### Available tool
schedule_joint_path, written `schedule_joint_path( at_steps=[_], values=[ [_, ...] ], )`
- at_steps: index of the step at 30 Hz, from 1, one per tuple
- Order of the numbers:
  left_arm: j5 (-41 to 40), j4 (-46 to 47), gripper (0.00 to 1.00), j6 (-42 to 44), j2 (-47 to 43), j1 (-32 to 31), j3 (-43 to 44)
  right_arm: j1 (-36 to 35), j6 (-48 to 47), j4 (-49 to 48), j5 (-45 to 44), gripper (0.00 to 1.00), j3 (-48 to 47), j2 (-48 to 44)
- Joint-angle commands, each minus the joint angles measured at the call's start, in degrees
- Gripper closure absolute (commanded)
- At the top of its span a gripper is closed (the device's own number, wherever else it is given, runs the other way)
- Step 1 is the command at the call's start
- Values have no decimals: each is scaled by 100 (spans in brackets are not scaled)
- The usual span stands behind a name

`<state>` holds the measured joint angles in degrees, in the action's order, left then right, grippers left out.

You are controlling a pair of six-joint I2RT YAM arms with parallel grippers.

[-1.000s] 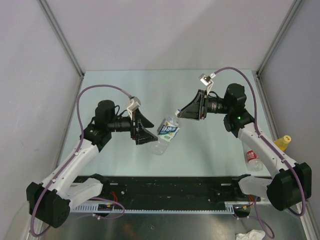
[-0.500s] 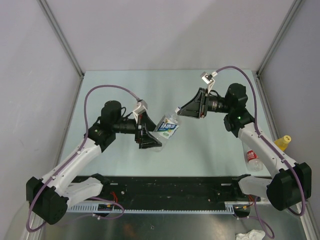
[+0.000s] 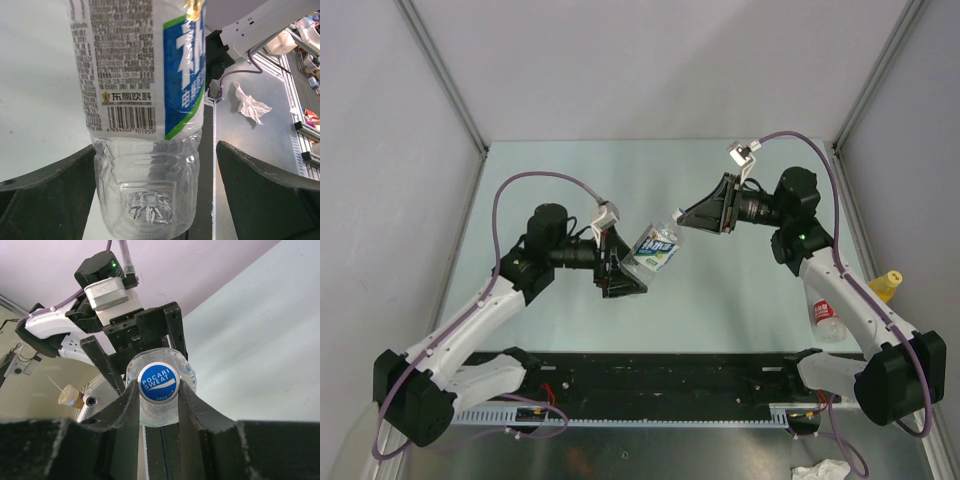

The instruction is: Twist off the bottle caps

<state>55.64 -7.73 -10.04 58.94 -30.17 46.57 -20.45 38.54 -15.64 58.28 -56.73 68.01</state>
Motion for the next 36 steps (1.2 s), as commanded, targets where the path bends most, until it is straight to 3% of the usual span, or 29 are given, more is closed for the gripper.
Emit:
schedule_joint_path(
  at_steps=[1,5,12,18,22,26,28,31,36],
  values=[
    [-97,210,3,18,133,-70,9,17,182,-346,-43,100,-229,-179],
    [27,266,11,10,268,-122,110,2,161,-310,-60,100,-226,-172],
    [353,300,40,110,447,-295,192,-5,96,-229,-262,100,-226,-199],
    [35,314,60,147,371,-365,225,35,85,-126,-631,95,-226,-288],
    [-367,316,68,213,278,-371,274,57,135,-103,-1043,72,-225,-477],
    [-962,311,71,241,210,-488,264,58,194,8,-1538,32,-226,-692],
    [-1353,303,71,236,154,-562,225,63,216,199,-1882,18,-227,-796],
    [-2079,226,77,217,32,-696,195,44,208,444,-2265,7,-230,-884],
    [-3728,-93,80,352,-116,-1184,266,-44,190,723,-2704,1,-233,-931]
  ],
)
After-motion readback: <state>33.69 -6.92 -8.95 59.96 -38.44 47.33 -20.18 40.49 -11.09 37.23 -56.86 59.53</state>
